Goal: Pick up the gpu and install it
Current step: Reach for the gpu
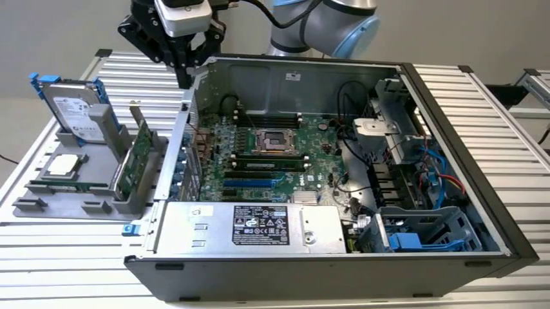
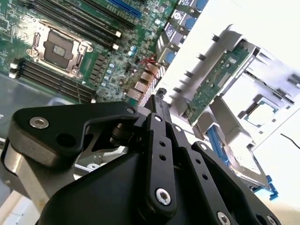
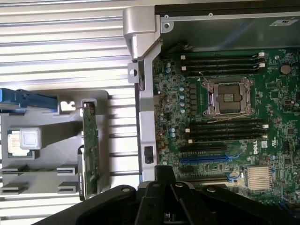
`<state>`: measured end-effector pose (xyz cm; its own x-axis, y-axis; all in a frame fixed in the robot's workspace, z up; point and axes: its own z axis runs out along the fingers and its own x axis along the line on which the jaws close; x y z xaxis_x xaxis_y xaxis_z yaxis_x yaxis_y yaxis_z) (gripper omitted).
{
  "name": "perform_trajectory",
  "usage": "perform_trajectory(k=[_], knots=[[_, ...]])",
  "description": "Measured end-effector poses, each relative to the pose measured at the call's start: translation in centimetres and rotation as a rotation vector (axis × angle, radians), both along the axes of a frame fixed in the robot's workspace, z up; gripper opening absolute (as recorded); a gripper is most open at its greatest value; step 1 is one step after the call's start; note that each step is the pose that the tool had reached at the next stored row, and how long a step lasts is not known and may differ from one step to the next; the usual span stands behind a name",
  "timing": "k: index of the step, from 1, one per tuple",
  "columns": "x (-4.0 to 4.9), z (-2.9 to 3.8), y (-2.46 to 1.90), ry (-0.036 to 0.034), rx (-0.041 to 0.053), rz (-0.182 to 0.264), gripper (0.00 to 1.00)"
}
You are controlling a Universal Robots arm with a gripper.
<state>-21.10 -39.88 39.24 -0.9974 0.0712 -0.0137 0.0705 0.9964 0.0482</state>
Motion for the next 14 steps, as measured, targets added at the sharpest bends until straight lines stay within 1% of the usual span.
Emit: perform_trajectory(k=[14], knots=[[-2.75, 0.0, 0.0, 0.0, 0.0, 0.0, 0.0]])
